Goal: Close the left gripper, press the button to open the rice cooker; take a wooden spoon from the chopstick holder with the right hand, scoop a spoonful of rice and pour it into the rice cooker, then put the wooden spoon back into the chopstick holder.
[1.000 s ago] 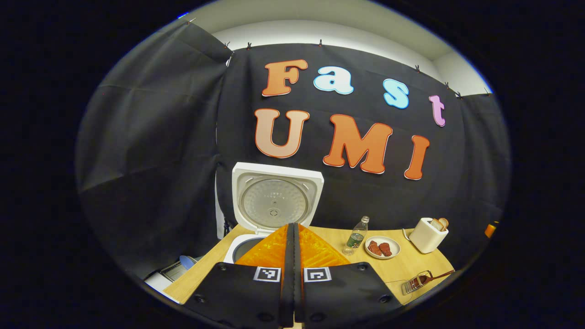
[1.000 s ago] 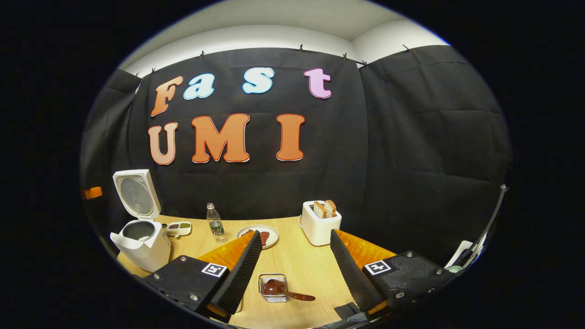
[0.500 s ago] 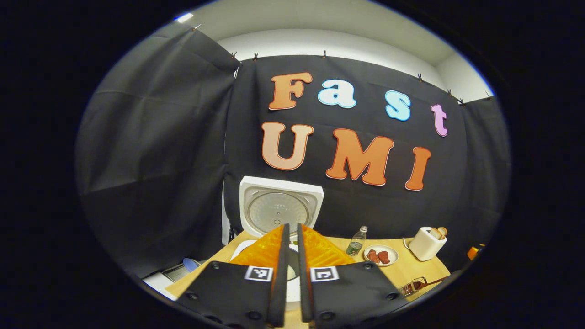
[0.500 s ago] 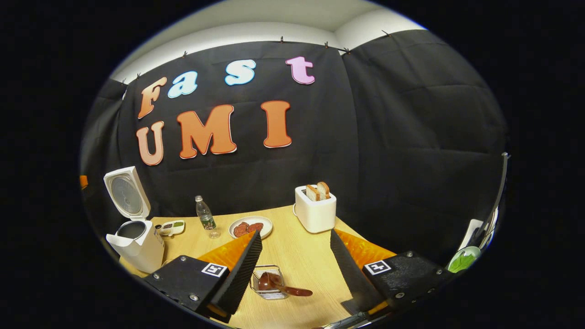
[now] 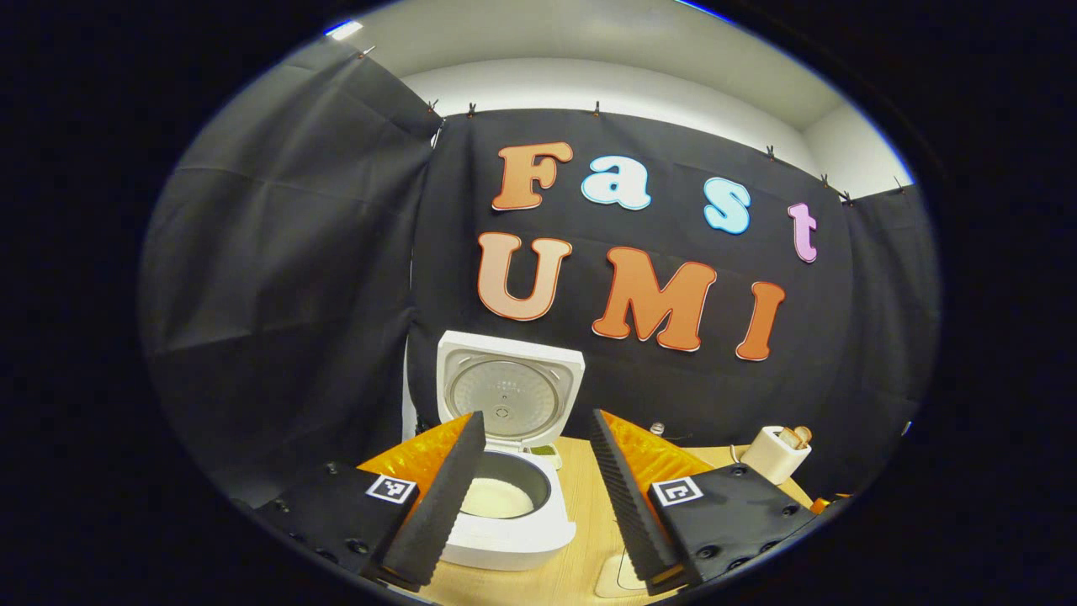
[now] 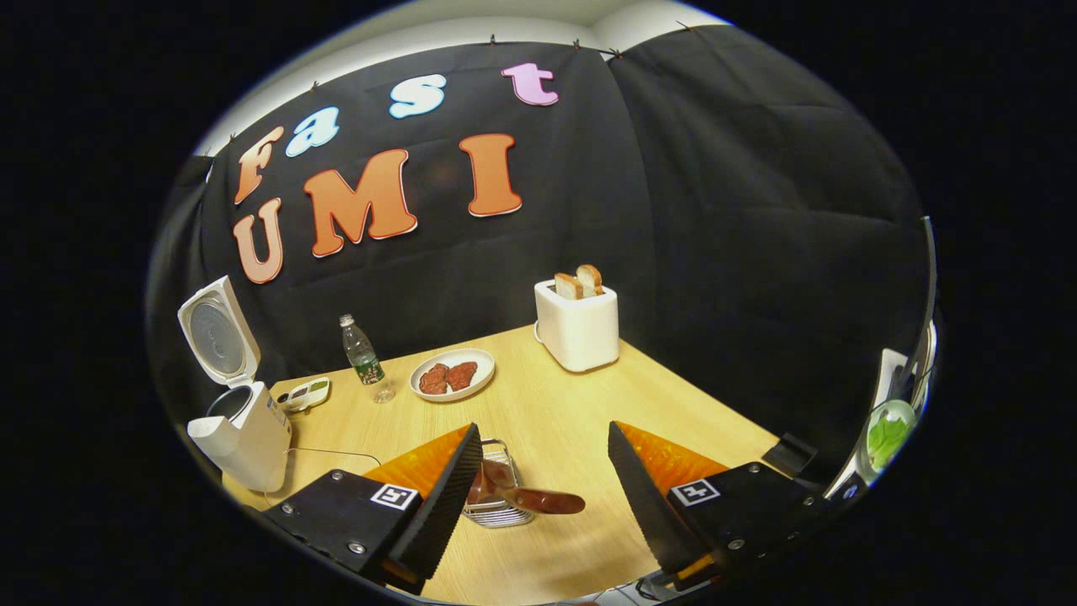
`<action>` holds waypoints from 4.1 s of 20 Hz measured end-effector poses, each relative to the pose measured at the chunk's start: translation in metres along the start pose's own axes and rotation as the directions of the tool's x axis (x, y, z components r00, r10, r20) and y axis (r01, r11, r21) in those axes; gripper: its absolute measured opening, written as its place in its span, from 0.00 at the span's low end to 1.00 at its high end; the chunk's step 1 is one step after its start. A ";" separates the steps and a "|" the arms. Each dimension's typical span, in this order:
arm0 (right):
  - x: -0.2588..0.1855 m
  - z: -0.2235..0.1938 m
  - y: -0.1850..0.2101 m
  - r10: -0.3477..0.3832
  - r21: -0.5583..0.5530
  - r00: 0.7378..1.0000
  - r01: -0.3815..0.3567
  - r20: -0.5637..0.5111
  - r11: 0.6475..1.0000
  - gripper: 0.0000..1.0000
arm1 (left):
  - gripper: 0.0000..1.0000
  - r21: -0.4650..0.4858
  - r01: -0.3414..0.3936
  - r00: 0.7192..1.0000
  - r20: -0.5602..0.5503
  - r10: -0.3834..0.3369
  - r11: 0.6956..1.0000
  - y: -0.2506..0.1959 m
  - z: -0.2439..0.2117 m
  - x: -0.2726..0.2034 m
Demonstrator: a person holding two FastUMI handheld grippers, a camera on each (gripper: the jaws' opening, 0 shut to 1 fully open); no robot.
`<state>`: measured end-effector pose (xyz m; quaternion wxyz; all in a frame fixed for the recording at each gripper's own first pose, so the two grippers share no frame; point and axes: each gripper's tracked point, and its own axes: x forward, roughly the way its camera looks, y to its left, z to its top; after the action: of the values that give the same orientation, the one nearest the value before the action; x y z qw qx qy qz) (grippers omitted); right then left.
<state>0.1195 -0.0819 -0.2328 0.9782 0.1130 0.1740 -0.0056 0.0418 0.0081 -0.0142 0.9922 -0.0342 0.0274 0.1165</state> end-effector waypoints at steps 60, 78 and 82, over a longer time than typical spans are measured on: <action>-0.054 -0.088 0.208 0.141 -0.329 0.952 -0.230 -0.273 0.916 0.13 | 0.91 0.092 -0.030 1.000 -0.006 0.031 0.995 0.133 0.008 -0.004; -0.043 -0.119 0.265 0.373 0.334 0.857 -0.256 -0.357 0.907 0.13 | 0.86 0.100 -0.045 0.998 -0.034 0.049 0.994 0.147 -0.002 0.004; -0.032 -0.125 0.249 0.382 0.532 0.841 -0.137 -0.383 0.835 0.13 | 0.86 0.105 -0.043 0.998 -0.033 0.046 0.994 0.145 -0.002 0.003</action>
<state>0.0592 0.1876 -0.2820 0.8360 0.3752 0.3833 0.1159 0.0113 0.1490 -0.0251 0.9892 0.0161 0.0517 0.1365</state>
